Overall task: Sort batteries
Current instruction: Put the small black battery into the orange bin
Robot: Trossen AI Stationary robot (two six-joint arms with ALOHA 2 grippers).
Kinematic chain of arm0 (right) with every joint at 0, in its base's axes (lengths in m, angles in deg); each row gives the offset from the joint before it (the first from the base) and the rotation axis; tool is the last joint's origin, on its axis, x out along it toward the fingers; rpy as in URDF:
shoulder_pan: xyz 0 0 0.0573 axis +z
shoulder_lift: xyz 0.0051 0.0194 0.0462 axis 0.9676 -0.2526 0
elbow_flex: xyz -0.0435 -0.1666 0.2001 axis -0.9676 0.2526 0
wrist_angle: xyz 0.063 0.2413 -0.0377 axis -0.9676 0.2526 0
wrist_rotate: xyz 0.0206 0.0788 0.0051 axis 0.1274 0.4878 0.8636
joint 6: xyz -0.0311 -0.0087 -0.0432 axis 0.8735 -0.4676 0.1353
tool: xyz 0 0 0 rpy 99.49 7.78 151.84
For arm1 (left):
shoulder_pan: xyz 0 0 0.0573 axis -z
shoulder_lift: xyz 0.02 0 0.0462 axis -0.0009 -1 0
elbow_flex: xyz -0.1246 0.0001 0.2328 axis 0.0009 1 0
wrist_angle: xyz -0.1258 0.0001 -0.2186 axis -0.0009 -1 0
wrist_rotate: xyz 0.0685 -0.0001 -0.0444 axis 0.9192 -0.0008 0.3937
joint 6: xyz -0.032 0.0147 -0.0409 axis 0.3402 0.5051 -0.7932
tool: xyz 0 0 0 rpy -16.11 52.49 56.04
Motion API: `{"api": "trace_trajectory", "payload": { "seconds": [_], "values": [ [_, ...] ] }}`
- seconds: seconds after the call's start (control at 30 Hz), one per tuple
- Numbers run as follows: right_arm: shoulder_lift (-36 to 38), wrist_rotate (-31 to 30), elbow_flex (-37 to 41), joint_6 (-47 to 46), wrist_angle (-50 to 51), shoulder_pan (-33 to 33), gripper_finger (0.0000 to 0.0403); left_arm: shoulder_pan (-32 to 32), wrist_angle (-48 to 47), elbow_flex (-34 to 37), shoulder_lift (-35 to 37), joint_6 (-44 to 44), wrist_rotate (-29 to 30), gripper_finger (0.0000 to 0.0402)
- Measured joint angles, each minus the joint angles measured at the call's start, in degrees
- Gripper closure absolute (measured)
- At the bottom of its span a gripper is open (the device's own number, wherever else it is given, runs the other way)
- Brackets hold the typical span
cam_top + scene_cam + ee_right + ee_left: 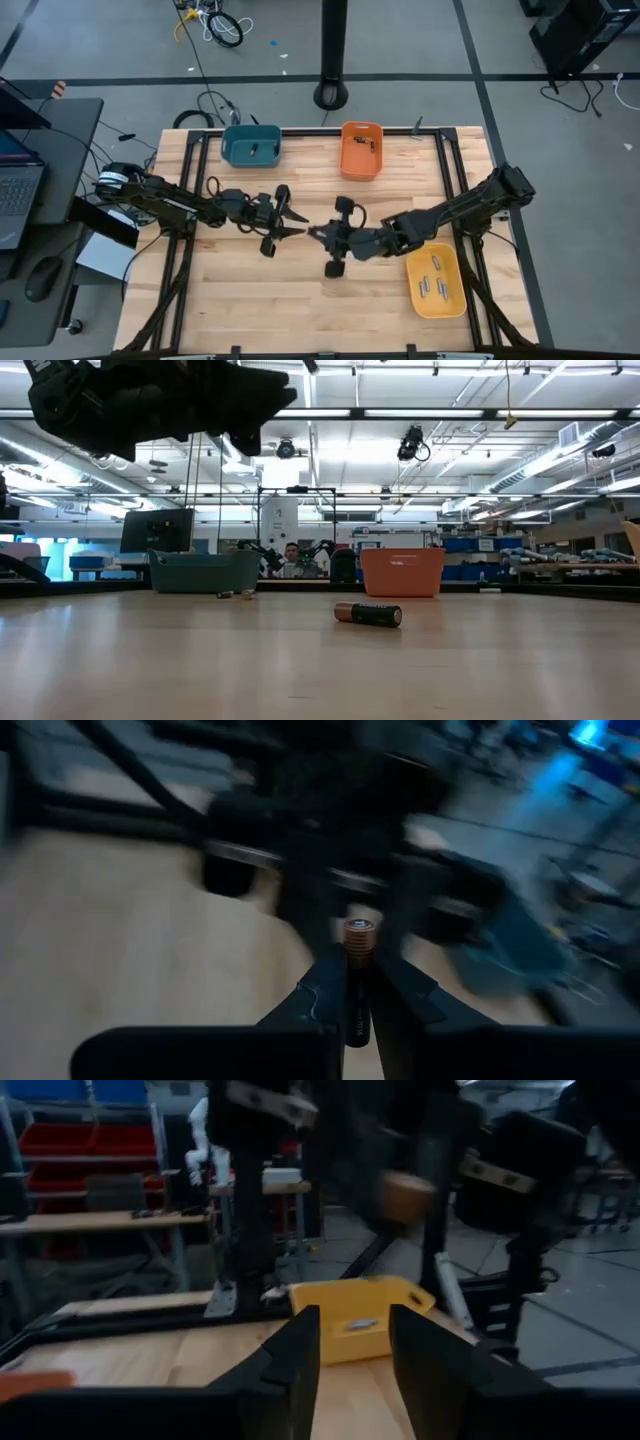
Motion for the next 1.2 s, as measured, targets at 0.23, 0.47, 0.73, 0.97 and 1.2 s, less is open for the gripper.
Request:
{"api": "trace_trajectory", "payload": {
  "seconds": [0.23, 0.47, 0.73, 0.97, 1.2],
  "values": [
    [3.5, 1.7, 0.0, -2.8, 17.1, -12.2, 0.0364, -1.3, -4.5, 0.0, 0.0, 1.5, 4.0, 0.0267],
    [3.5, 13.3, 0.0, 4.4, 23.7, -28.0, 0.0364, -4.8, -6.7, 0.0, 0.0, 1.6, 4.1, 0.0266],
    [0.4, 27.4, 0.0, 11.8, 27.4, -46.6, 0.0364, -13.1, -9.7, 0.0, 0.0, 2.1, 1.1, 0.0266],
    [-9.1, 32.1, 0.0, 14.4, 27.9, -54.6, 0.0364, -17.9, -9.8, 0.0, -0.1, 3.1, -2.7, 0.0266],
    [-16.0, 34.6, 0.0, 13.6, 27.6, -57.2, 0.0364, -20.5, -9.9, 0.0, -0.1, 4.6, -3.2, 0.0266]
  ]
}}
